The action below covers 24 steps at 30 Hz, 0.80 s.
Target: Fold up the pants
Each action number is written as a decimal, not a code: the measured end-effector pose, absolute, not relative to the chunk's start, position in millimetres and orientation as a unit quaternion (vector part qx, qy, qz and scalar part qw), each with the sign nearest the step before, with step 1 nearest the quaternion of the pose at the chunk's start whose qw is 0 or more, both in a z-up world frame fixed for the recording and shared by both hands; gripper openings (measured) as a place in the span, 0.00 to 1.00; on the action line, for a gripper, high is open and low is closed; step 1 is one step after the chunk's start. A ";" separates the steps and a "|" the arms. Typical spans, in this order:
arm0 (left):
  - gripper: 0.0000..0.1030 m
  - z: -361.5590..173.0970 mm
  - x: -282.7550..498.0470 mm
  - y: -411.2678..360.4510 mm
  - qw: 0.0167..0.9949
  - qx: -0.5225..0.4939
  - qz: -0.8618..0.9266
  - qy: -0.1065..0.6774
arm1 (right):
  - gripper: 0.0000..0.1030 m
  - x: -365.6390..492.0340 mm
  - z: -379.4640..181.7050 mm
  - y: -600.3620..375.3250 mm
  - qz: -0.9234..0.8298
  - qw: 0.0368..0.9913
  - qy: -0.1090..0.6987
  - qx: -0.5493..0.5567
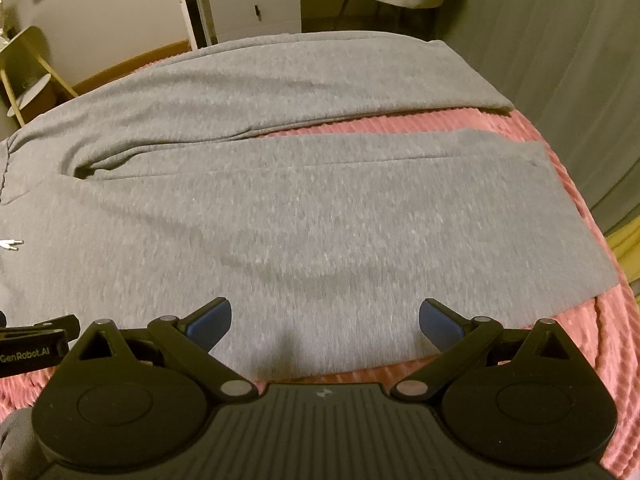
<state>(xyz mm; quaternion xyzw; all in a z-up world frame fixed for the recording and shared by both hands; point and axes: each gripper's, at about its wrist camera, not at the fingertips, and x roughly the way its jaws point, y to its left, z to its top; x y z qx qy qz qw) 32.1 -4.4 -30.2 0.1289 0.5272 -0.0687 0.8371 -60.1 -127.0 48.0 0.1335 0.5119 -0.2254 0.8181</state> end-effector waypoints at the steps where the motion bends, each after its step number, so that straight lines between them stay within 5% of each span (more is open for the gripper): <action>1: 1.00 -30.0 34.1 -4.2 0.837 0.128 -0.067 0.528 | 0.97 -58.6 48.1 -128.5 -0.225 0.819 0.511 0.133; 11: 1.00 -24.6 77.0 -2.5 0.838 0.096 -0.046 0.536 | 0.97 -14.3 55.1 -170.1 -0.235 0.832 0.486 0.130; 16: 1.00 -7.6 127.6 1.4 0.846 0.012 -0.020 0.532 | 0.97 24.6 77.8 -213.8 -0.275 0.899 0.319 0.122; 24: 1.00 -16.2 186.2 39.5 0.846 -0.132 0.109 0.505 | 0.97 175.7 48.0 -302.9 -0.243 0.862 0.399 0.196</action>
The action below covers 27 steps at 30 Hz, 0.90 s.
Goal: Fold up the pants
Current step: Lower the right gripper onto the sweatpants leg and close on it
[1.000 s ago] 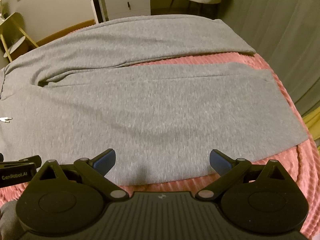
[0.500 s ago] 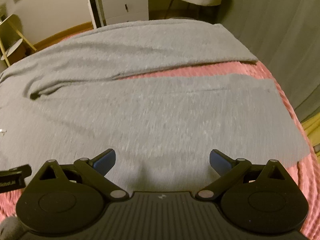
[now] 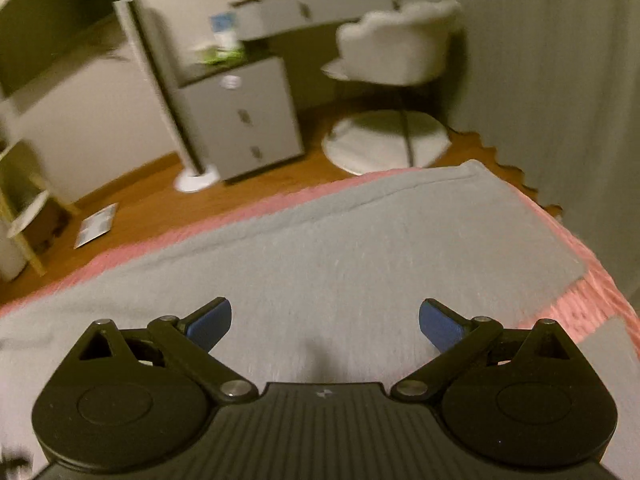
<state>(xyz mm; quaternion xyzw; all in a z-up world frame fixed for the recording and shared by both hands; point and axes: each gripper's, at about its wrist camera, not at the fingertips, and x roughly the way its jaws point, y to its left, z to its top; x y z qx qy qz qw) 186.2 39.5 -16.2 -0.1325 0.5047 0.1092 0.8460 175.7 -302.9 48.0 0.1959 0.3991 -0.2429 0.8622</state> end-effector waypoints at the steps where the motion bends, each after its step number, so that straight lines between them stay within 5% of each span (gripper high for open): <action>1: 1.00 -18.9 187.0 44.9 0.852 -0.132 0.120 0.493 | 0.97 199.7 42.1 -313.0 -0.249 0.859 0.402 0.193; 5: 1.00 -25.8 194.8 57.7 0.868 -0.114 0.171 0.451 | 0.96 275.6 18.4 -347.6 -0.291 0.835 0.422 0.199; 9: 1.00 -29.7 211.4 60.9 0.876 -0.122 0.144 0.444 | 0.74 328.2 -12.6 -380.5 -0.338 0.800 0.437 0.235; 13: 1.00 -39.7 220.3 50.0 0.883 -0.103 0.143 0.436 | 0.64 349.9 -41.6 -400.7 -0.382 0.754 0.463 0.268; 15: 1.00 -47.8 224.8 44.2 0.881 -0.092 0.129 0.446 | 0.39 346.4 -62.0 -403.2 -0.401 0.728 0.489 0.263; 19: 1.00 -53.4 225.6 41.9 0.877 -0.092 0.107 0.459 | 0.04 315.2 -57.3 -396.1 -0.363 0.770 0.460 0.253; 27: 1.00 -47.0 206.8 41.7 0.887 -0.110 0.088 0.440 | 0.02 146.6 -14.0 -313.1 -0.250 0.847 0.416 0.215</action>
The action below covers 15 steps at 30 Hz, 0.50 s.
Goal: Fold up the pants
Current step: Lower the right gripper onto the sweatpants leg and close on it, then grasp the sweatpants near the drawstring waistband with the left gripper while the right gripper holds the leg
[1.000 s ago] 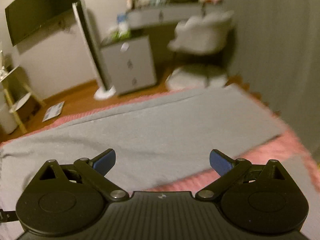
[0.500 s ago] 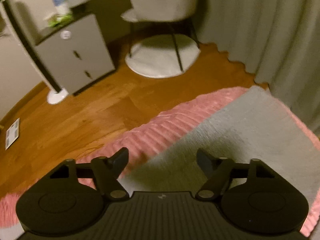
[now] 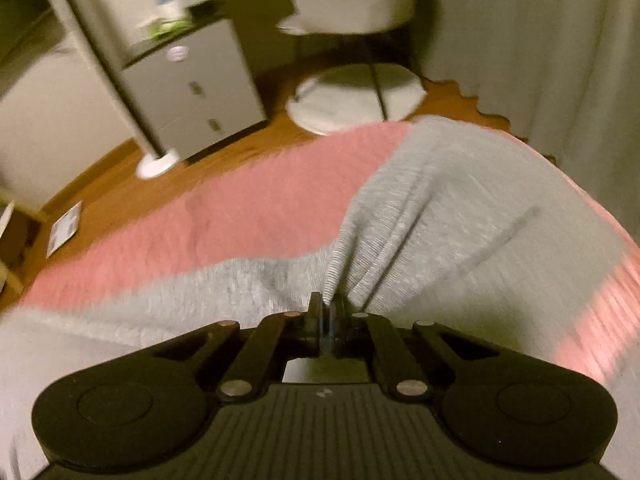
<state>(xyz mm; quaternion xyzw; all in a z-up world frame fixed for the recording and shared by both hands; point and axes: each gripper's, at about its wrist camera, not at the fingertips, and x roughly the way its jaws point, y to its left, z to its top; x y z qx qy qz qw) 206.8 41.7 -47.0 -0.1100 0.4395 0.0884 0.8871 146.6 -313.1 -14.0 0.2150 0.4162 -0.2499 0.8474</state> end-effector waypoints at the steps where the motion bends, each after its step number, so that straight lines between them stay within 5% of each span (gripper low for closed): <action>1: 1.00 -46.2 204.2 41.6 0.887 -0.120 0.073 0.440 | 0.02 113.9 -8.7 -291.0 -0.242 0.859 0.402 0.204; 7: 1.00 -48.6 199.4 45.7 0.892 -0.153 0.038 0.424 | 0.02 -21.7 -48.9 -225.4 -0.222 0.879 0.330 0.263; 15: 1.00 -43.7 247.1 54.3 0.902 -0.122 0.052 0.411 | 0.00 -25.2 -82.1 -254.8 -0.192 0.880 0.324 0.288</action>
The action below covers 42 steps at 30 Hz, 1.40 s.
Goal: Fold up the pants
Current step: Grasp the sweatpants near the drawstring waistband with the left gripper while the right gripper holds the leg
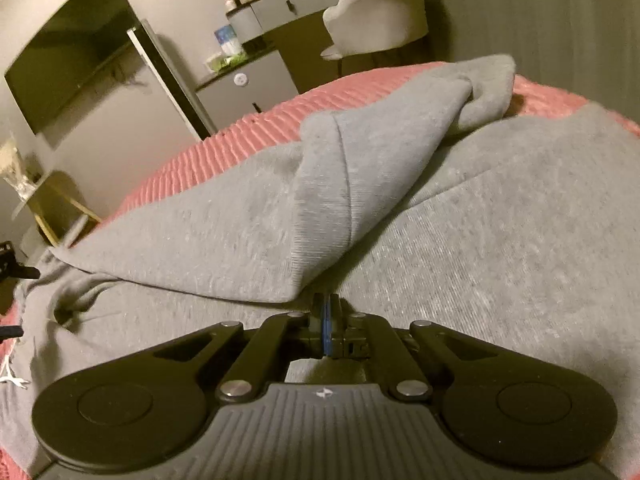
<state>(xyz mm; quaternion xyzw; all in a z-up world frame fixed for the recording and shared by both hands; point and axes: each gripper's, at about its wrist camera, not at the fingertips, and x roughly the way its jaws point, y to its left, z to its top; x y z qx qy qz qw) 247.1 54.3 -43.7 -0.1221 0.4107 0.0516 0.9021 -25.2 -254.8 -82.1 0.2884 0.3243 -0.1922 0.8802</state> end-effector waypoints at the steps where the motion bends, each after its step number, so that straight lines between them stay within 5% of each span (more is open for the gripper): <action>1: 1.00 -39.6 256.7 51.7 0.908 -0.101 0.051 0.404 | 0.00 -25.5 -85.2 -256.9 -0.189 0.882 0.319 0.292; 10: 0.99 -47.1 369.0 49.4 0.893 -0.069 0.055 0.442 | 0.00 -25.5 -92.3 -256.1 -0.183 0.892 0.297 0.289; 14: 0.60 -65.4 399.0 51.7 0.874 -0.061 0.051 0.479 | 0.00 -24.9 -93.6 -250.0 -0.185 0.898 0.291 0.274; 17: 0.56 -81.1 413.1 57.0 0.858 -0.082 0.051 0.504 | 0.00 -21.8 -93.2 -246.3 -0.188 0.901 0.292 0.261; 19: 0.42 -82.9 412.3 60.8 0.862 -0.086 0.056 0.496 | 0.00 -21.2 -92.2 -245.0 -0.188 0.901 0.293 0.257; 21: 0.13 -79.3 405.3 66.1 0.865 -0.099 0.047 0.490 | 0.00 -21.2 -91.0 -248.2 -0.186 0.899 0.294 0.266; 28: 0.09 -56.5 353.7 100.6 0.876 -0.135 0.003 0.462 | 0.04 -48.8 -37.3 -278.2 -0.282 0.893 0.218 0.275; 29: 0.09 -54.4 346.7 105.4 0.877 -0.140 -0.001 0.460 | 0.09 -47.3 -30.4 -278.2 -0.292 0.894 0.215 0.265; 31: 0.09 -52.2 334.1 112.5 0.875 -0.143 -0.009 0.462 | 0.45 -32.5 -19.8 -276.4 -0.283 0.901 0.225 0.241; 32: 0.09 -51.7 328.7 115.0 0.875 -0.144 -0.011 0.463 | 0.76 -19.0 -16.1 -274.2 -0.274 0.904 0.242 0.222; 33: 0.09 -50.9 323.4 117.0 0.874 -0.145 -0.014 0.463 | 0.85 -6.4 -14.2 -270.8 -0.267 0.908 0.254 0.200; 38: 0.09 -48.4 305.6 128.1 0.868 -0.149 -0.025 0.473 | 0.83 85.6 -31.3 -255.2 -0.267 0.895 0.355 0.035; 42: 0.09 -45.3 297.0 139.0 0.862 -0.155 -0.035 0.481 | 0.48 108.0 -53.7 -282.3 -0.274 0.864 0.416 0.078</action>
